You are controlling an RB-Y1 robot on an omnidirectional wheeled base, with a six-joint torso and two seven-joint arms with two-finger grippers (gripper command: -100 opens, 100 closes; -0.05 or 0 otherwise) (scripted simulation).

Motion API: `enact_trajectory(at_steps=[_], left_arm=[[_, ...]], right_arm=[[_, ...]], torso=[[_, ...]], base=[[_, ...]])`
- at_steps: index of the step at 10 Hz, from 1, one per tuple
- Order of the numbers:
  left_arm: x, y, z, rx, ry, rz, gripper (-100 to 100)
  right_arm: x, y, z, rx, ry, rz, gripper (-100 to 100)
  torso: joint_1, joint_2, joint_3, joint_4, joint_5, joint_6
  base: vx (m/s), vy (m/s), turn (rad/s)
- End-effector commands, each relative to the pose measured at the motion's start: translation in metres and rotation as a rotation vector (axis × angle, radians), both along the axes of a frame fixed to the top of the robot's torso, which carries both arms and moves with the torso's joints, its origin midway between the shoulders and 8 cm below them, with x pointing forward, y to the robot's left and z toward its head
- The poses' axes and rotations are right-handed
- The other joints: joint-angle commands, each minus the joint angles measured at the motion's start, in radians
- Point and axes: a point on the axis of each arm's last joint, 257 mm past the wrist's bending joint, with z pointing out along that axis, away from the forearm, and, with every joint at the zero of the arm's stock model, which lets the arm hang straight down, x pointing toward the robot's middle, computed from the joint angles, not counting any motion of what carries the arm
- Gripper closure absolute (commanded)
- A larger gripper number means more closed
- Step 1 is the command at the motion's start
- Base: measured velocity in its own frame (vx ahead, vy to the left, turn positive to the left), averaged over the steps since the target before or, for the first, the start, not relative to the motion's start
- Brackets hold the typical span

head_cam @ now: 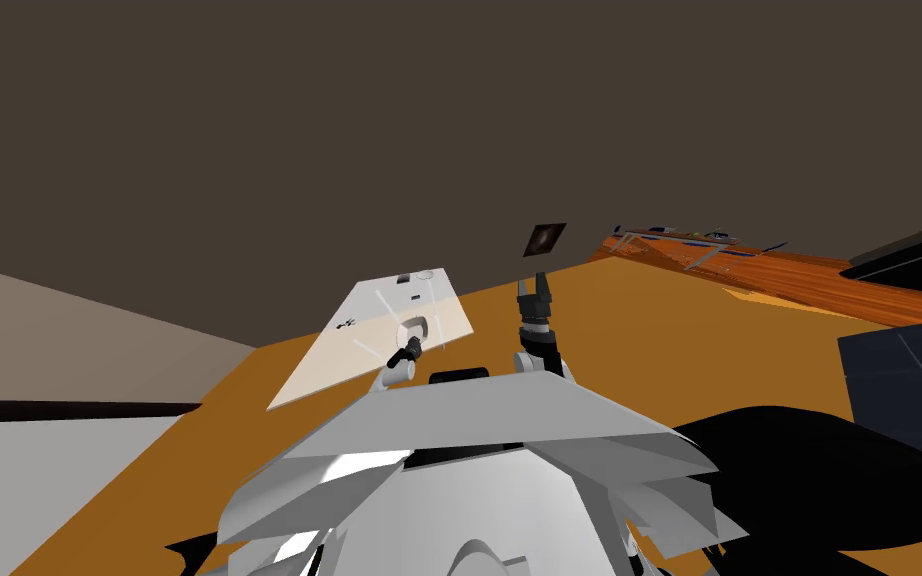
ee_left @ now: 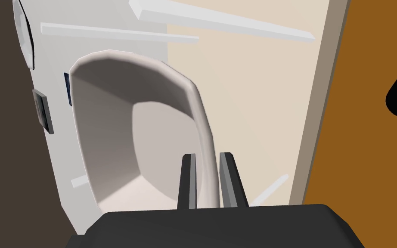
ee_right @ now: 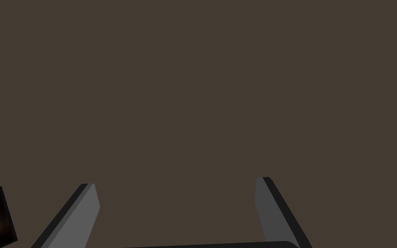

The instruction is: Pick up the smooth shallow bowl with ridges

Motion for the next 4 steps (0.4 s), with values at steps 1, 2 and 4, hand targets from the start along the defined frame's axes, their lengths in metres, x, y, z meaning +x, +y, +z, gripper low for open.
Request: enact_trajectory(at_steps=[1, 2, 4], left_arm=[[-0.0142, 0.0036, 0.0002, 0.001, 0.01, 0.007, 100], [-0.0098, 0.0033, 0.0061, 0.001, -0.004, 0.006, 100], [-0.0104, 0.0027, 0.0035, 0.001, 0.0, 0.006, 0]], right_arm=[[0.0, 0.0, 0.0, 0.0, 0.0, 0.0, 0], [0.0, 0.0, 0.0, 0.0, 0.0, 0.0, 0], [0.0, 0.0, 0.0, 0.0, 0.0, 0.0, 0]], torso=[[0.0, 0.0, 0.0, 0.0, 0.0, 0.0], [0.0, 0.0, 0.0, 0.0, 0.0, 0.0], [0.0, 0.001, 0.0, 0.0, 0.0, 0.0]], base=[[0.029, -0.002, -0.047], [0.024, -0.001, -0.016], [0.005, 0.0, 0.001]])
